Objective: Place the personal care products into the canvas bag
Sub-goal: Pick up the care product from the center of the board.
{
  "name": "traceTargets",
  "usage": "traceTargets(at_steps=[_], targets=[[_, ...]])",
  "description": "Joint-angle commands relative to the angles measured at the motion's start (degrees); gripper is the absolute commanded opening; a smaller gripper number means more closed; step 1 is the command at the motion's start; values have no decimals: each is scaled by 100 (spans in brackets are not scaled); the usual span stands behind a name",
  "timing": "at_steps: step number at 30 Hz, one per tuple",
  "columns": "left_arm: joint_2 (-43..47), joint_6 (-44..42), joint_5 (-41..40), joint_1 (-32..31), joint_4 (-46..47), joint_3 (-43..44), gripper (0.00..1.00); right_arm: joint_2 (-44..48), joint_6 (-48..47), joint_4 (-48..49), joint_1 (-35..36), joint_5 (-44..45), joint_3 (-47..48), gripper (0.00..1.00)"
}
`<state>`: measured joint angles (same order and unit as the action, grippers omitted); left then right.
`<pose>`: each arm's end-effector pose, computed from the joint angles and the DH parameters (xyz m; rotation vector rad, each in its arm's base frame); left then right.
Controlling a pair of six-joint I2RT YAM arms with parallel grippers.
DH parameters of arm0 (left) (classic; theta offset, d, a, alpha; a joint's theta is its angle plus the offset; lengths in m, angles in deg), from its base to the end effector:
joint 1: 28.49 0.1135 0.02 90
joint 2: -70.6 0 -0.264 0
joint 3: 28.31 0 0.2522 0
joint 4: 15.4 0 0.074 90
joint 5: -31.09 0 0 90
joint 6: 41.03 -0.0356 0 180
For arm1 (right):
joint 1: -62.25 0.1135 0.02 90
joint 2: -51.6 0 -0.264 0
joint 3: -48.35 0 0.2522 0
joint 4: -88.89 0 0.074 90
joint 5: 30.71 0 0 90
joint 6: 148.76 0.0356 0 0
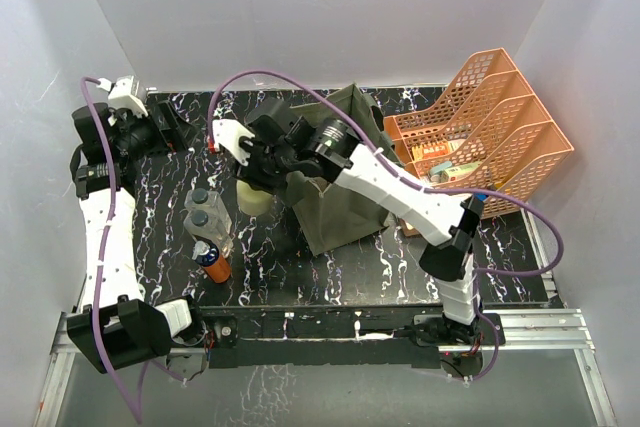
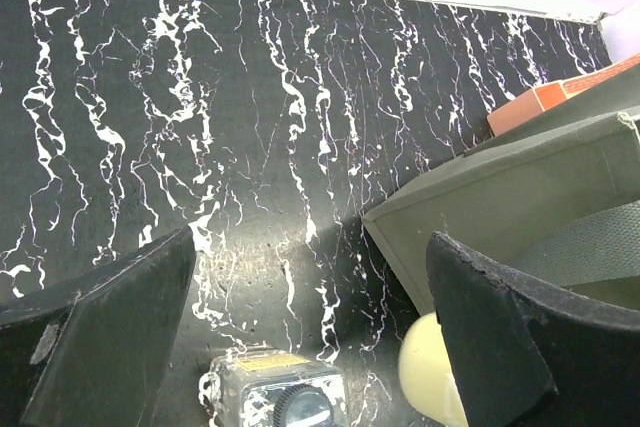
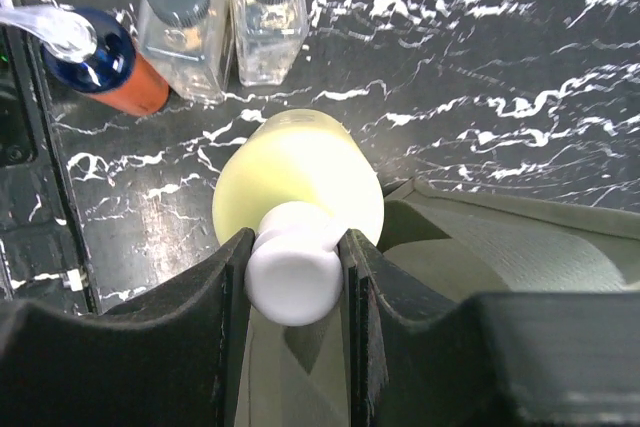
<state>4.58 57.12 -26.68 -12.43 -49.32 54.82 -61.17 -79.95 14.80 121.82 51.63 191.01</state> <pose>0.2488 0.0519 0.3988 0.0001 1.8388 -0.4261 0.2082 0.3638 0.4064 -1.5964 1.7730 0.4819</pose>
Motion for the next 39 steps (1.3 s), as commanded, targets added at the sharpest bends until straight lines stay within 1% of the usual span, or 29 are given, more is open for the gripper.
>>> traceTargets(at_steps=[1,11,17,23,27,34,37,39], targets=[[10,-135,-45,21,123,-62,97,781,-29,836,165,129,690,8],[8,-341,-649,21,297,-262,97,809,-198,933,169,376,1374,8],[-16,-397,-638,21,329,-322,97,930,-255,1036,167,560,1762,8],[-46,-438,-612,25,346,-318,97,1175,-250,1165,168,825,1878,8],[-225,-591,-751,21,252,-243,97,1237,-254,1272,167,1077,1912,8],[-462,-681,-409,-16,195,-218,97,1240,-296,1352,154,1370,2320,8],[-443,-816,-370,-123,218,-247,97,1239,-381,1404,159,1675,2393,8],[-437,-884,-238,-197,231,-229,97,1411,-422,1453,130,1914,2359,8]])
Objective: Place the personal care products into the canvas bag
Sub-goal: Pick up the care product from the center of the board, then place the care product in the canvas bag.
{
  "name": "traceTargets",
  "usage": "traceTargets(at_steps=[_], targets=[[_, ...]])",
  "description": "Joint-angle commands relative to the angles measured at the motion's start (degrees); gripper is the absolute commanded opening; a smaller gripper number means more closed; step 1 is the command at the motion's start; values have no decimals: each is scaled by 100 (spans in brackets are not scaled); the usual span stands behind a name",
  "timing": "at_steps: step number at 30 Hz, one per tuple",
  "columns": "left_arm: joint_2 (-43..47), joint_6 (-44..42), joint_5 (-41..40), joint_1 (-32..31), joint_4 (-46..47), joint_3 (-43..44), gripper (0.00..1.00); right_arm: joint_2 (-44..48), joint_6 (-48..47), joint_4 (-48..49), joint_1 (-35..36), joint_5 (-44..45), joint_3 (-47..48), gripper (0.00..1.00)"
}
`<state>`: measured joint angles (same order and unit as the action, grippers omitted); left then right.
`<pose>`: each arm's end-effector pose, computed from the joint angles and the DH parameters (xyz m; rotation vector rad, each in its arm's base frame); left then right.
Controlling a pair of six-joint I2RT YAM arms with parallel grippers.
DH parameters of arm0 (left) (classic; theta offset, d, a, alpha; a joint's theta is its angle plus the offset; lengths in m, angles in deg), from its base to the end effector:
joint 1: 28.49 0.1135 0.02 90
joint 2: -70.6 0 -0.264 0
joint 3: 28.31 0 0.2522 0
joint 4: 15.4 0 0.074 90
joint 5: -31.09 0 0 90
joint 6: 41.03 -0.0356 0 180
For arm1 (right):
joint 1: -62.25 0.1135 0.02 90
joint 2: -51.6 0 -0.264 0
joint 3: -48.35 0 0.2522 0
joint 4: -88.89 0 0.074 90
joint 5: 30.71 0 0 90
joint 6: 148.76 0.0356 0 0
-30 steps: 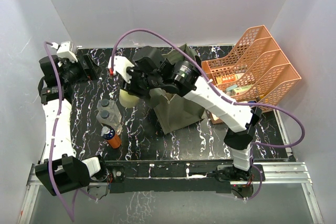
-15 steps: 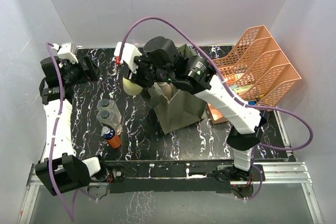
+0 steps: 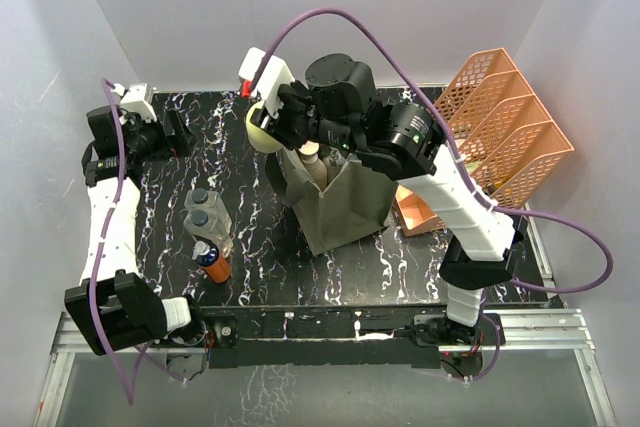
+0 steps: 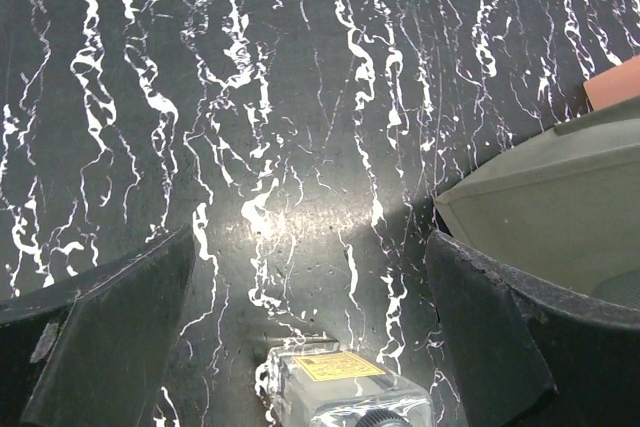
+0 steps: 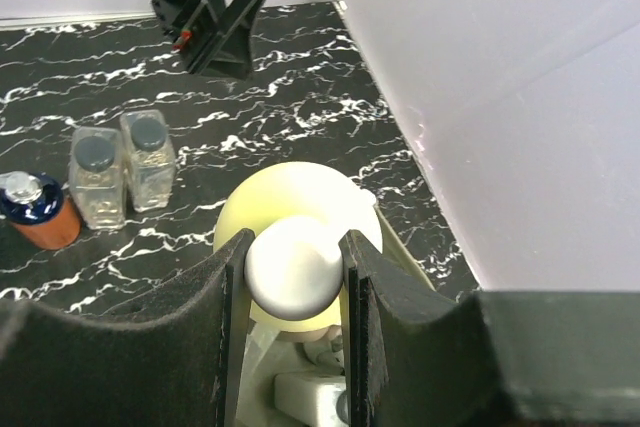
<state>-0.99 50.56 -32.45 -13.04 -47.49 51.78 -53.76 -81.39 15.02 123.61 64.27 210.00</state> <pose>0.2771 0.0601 0.3589 0.0077 1.9487 -0.2974 0.1629 0.2919 0.5448 -1.2220 1.4475 0.3820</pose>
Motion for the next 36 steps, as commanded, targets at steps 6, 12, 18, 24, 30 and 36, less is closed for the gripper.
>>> traceTargets(at_steps=[6,12,18,24,30,36], targets=[[55,-380,779,-381,-33,311,97,889,-351,1565,-485,1051,136,8],[-47,-757,737,-962,-229,774,97,1371,-135,1599,-1296,553,-851,8],[-219,-1175,1770,-1463,-452,1527,97,1868,53,1818,-1465,409,-2069,8],[-627,-1872,2639,-2081,-1350,2715,97,2142,374,1872,-1876,-208,-2598,8],[-943,-3099,2777,-2814,-2511,3314,97,2339,773,1884,-2479,-1234,-3169,8],[-1169,-4041,2761,-3554,-3457,3454,97,2475,1093,1938,-3066,-2146,-3579,8]])
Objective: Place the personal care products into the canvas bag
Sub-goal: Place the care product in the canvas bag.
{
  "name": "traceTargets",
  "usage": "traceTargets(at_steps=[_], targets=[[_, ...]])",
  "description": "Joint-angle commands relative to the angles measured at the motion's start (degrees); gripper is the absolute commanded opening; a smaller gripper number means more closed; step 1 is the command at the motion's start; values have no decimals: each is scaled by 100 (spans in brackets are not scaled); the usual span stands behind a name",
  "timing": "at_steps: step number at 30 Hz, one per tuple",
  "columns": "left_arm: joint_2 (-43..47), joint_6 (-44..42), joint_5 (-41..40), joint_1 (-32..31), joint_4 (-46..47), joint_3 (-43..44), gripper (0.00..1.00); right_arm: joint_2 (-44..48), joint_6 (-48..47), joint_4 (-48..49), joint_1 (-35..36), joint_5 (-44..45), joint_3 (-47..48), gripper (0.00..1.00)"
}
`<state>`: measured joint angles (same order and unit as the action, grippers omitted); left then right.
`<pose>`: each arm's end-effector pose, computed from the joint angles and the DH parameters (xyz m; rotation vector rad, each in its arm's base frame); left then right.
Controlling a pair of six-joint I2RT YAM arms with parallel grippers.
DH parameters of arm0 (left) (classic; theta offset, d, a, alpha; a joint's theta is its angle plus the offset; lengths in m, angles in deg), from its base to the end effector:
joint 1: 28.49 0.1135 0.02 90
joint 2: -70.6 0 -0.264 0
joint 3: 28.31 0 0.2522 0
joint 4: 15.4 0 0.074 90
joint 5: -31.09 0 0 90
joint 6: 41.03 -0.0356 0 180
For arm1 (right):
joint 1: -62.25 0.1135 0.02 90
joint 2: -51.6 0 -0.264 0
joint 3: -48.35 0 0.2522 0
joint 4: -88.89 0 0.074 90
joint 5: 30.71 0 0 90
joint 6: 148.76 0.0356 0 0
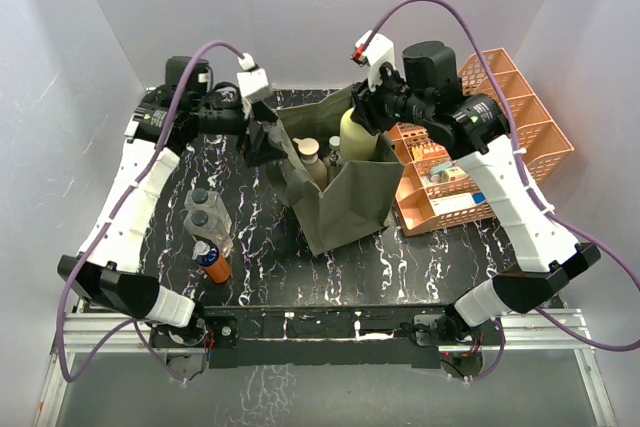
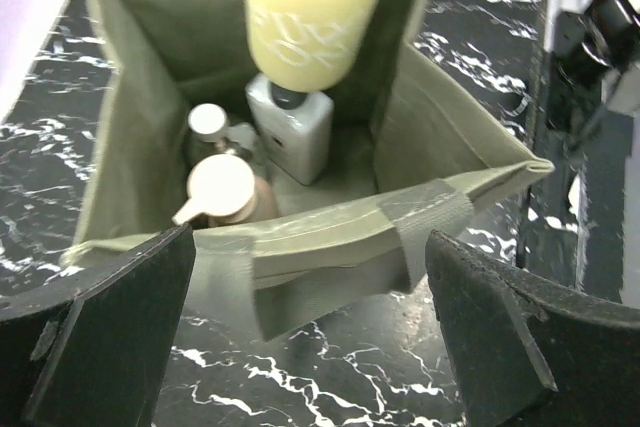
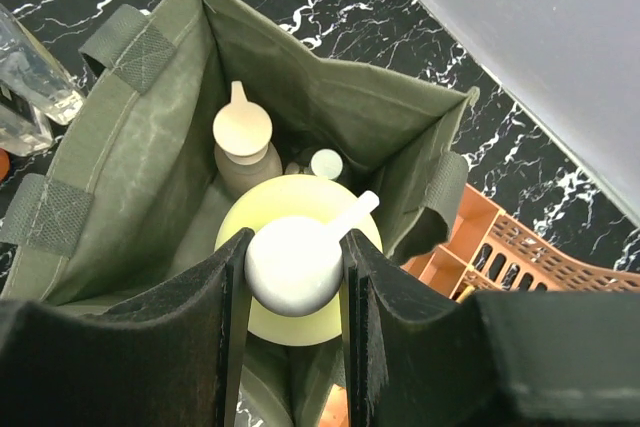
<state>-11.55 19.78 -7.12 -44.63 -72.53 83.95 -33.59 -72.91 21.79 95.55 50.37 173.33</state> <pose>0.2685 -0.1068 0.4579 1.2191 1.4934 -0.7626 0.2382 0.1631 0.4879 -0.9179 1.8455 0.3669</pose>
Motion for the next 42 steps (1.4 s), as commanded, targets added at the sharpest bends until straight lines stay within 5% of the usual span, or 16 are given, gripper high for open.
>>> traceTargets(at_steps=[1,10,17,27,34,42], targets=[[-140,-1085,177,-520,-1081,233,97,437,279,1253,-308,-835,70,8],[-575,-1394,-236,-1561,-1322,329,95,467,210,1236,-568,-1190,-333,8],[-880,-1294,-166,-2219,-1320,362,84,456,-189,937,-598,-1719,-559,8],[-779,-217,123,-2338,-339,-121,64,268,-347,799,-597,-1758,-573,8],[-707,-512,350,-2429,-593,-284,25,5,-708,466,-601,-2202,-291,8],[-611,-1122,432,-2433,-1075,-312,7,-87,-1066,547,-543,-1722,-644,8]])
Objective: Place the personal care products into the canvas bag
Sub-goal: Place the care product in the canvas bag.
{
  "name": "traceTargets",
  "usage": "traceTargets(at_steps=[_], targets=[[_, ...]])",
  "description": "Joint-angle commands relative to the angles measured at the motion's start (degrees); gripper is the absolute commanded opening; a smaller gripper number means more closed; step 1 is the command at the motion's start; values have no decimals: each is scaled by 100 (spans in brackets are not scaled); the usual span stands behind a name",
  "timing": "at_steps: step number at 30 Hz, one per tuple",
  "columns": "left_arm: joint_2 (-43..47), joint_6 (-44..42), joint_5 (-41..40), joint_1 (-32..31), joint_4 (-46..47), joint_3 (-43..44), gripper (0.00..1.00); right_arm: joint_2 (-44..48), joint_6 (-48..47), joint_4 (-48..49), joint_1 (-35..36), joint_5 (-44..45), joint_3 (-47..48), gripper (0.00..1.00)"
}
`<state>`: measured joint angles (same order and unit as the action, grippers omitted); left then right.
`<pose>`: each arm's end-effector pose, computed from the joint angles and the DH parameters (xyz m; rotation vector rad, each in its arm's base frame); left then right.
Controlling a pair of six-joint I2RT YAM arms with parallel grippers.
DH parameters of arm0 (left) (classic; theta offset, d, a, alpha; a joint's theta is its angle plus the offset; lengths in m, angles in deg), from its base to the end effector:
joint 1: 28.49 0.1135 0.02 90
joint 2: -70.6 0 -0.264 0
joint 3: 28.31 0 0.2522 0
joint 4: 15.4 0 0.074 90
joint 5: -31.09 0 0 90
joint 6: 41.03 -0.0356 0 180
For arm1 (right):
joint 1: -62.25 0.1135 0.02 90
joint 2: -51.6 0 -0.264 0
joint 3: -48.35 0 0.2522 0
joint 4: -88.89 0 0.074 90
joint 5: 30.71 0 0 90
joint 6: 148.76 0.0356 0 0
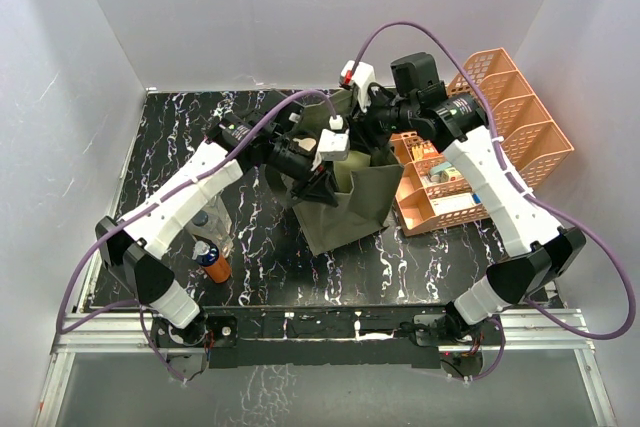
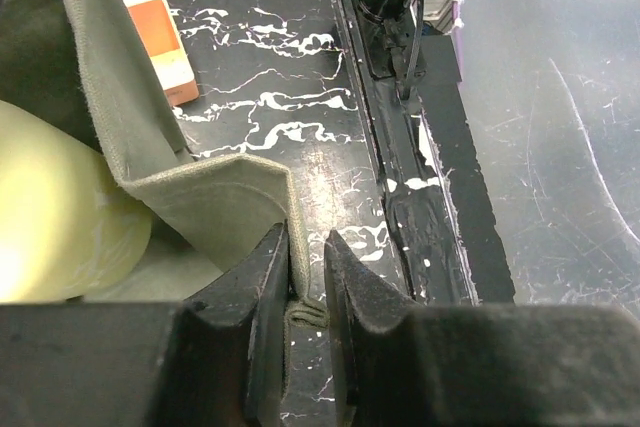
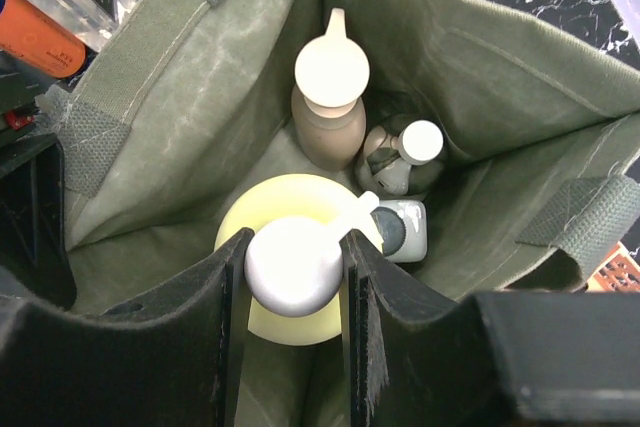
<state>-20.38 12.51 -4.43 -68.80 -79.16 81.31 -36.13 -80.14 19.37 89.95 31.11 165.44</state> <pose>0.2331 -0.2358 0.3910 1.6970 1.4045 -1.1385 0.2666 0.1589 0.4330 -1.1625 1.9201 0.6158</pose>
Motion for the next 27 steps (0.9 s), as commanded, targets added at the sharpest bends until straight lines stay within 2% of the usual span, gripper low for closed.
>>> traceTargets(at_steps=[1,6,11,18,21,27], targets=[[272,-456,140,-20,-453,-49,6,153,-387,794,42,282,105,8],[316,-628,-14,-16,-473,-167,0,124,-533,898,179,614,-272,8],[302,-631,-214,-18,-380,-195,0,194,-487,1076,206,770,-612,8],[287,-713,-269,-18,-417,-178,0,308,-234,1257,194,1044,-85,8],[308,-804,-305,-20,-497,-167,0,304,-85,1147,183,726,286,8],[305,-1029,-329,-20,-681,-48,0,217,183,923,183,-448,760,8]])
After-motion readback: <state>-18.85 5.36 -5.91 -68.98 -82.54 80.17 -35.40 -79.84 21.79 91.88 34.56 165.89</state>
